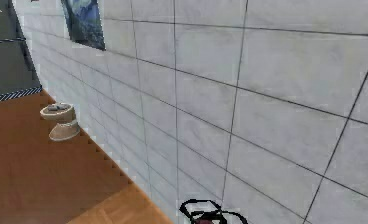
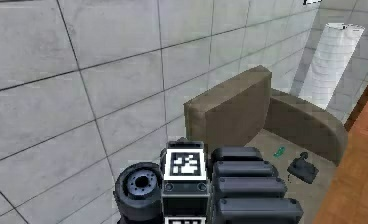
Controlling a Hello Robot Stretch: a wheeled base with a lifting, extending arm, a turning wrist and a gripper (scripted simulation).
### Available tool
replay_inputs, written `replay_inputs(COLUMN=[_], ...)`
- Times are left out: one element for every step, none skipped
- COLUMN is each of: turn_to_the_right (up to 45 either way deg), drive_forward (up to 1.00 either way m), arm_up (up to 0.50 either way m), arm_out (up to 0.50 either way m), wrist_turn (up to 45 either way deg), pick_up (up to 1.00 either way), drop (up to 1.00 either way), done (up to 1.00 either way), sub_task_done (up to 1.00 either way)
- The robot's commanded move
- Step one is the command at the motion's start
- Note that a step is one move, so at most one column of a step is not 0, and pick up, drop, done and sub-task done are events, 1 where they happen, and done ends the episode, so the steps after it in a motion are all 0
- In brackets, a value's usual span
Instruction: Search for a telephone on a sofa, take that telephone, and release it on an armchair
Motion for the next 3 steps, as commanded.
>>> replay_inputs(turn_to_the_right=[36.0, 0.0, 0.0], drive_forward=[0.0, 0.0, 0.0], arm_up=[0.0, 0.0, 0.0], arm_out=[0.0, 0.48, 0.0], wrist_turn=[0.0, 0.0, 45.0], pick_up=[0.0, 0.0, 0.0], drop=[0.0, 0.0, 0.0], done=[0.0, 0.0, 0.0], sub_task_done=[0.0, 0.0, 0.0])
